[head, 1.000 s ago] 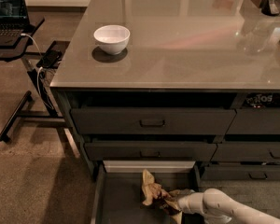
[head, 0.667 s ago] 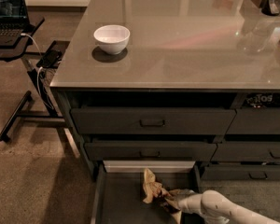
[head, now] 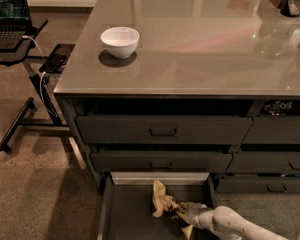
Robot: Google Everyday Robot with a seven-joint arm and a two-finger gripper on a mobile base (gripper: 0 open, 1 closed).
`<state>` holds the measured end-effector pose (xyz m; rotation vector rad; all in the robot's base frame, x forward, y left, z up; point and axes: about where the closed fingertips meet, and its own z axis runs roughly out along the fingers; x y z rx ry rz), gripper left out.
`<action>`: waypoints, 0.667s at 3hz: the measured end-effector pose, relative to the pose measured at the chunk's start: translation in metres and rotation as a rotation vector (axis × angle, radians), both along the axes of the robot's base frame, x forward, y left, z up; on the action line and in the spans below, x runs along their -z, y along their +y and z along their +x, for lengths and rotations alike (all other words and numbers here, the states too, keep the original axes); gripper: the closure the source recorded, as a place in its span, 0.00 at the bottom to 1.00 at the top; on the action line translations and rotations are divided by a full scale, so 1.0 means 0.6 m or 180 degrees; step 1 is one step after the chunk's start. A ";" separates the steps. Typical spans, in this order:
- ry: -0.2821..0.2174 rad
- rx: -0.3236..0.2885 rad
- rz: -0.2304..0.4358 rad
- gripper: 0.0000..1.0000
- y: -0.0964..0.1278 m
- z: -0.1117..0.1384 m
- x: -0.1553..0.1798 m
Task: Place brown chip bag into bottom drawer
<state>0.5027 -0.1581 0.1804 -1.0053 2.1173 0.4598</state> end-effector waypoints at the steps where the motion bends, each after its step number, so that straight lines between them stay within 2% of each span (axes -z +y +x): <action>1: 0.0000 0.0000 0.0000 0.65 0.000 0.000 0.000; 2: 0.0000 0.0000 0.0000 0.42 0.000 0.000 0.000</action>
Offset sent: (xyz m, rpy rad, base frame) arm 0.0000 0.0000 0.0000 0.0000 0.0000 0.0000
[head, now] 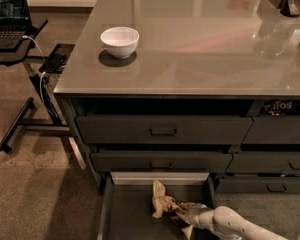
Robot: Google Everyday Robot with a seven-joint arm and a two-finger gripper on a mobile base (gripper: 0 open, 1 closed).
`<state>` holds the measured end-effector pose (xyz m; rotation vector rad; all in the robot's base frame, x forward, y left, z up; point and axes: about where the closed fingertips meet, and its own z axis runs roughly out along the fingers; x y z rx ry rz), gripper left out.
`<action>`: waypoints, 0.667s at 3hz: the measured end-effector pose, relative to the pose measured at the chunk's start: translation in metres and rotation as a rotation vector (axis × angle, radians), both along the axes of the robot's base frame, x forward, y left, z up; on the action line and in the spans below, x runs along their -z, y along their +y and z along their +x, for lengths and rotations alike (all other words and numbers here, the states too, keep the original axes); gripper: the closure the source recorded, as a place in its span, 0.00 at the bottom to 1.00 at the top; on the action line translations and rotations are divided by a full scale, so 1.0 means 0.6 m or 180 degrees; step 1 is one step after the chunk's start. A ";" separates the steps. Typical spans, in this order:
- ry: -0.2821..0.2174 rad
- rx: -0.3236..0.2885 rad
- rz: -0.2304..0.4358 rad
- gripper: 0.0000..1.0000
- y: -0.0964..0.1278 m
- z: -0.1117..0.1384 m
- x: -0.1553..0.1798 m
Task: Place brown chip bag into bottom drawer
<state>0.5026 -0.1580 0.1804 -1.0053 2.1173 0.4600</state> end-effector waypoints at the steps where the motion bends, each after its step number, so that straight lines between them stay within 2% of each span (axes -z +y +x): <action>1: 0.0000 0.0000 0.0000 0.19 0.000 0.000 0.000; 2: 0.0000 0.0000 0.0000 0.00 0.000 0.000 0.000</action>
Offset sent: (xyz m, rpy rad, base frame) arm 0.0000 0.0000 0.0000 0.0000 0.0000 0.0000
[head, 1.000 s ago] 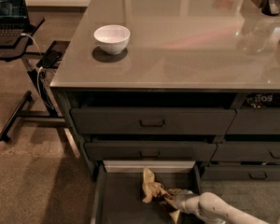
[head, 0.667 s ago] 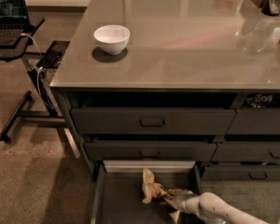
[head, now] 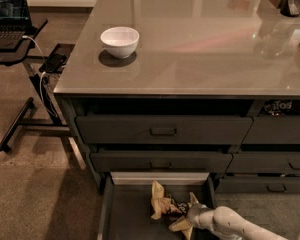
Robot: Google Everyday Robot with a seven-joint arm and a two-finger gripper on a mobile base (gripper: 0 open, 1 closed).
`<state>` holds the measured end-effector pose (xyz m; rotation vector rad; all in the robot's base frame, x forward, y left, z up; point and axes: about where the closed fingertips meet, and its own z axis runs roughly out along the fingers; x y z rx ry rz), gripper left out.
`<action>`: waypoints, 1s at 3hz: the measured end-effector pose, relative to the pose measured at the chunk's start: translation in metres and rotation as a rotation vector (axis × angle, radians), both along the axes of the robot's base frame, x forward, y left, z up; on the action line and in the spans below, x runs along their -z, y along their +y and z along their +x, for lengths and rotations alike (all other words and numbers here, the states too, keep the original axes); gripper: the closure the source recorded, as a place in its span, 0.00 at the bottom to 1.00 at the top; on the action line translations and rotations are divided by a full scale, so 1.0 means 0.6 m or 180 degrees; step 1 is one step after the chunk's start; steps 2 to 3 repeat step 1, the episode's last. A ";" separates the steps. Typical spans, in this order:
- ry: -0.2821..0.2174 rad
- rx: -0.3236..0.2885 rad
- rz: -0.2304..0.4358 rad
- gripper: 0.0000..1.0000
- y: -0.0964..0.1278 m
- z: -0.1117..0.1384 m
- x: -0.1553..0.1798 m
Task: Place brown chip bag into bottom drawer
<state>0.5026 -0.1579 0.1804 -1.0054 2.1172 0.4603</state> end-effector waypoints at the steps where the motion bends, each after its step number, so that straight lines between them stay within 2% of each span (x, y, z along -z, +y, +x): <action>1: 0.0000 0.0000 0.0000 0.00 0.000 0.000 0.000; 3: 0.0000 0.0000 0.0000 0.00 0.000 0.000 0.000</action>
Offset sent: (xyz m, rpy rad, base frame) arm 0.0000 0.0000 0.0000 0.0000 0.0000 0.0000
